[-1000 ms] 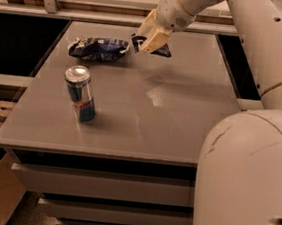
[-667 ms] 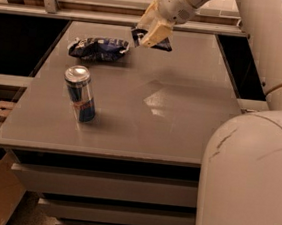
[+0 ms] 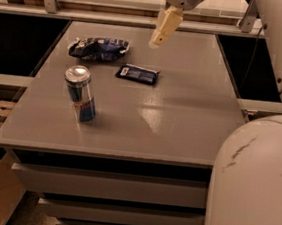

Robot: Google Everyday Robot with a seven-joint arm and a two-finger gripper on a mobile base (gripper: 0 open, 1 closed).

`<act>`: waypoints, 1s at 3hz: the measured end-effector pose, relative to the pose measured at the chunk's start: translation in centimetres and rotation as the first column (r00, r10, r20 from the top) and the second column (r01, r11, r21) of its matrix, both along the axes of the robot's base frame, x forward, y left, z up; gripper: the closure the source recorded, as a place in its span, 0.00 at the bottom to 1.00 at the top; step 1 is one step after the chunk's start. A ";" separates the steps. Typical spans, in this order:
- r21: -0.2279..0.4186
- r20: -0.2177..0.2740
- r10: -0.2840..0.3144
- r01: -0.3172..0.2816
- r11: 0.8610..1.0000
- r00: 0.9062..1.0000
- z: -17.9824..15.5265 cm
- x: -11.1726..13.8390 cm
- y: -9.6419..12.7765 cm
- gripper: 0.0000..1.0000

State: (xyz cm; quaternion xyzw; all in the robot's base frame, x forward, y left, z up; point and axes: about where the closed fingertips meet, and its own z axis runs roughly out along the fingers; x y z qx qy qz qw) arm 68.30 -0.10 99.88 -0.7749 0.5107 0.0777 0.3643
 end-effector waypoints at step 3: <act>-0.037 -0.034 -0.070 0.068 0.997 0.997 -1.4 0.7 -2.4 0.00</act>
Offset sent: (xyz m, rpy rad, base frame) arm 0.0018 -0.0299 0.0020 -0.0195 0.0355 -0.0303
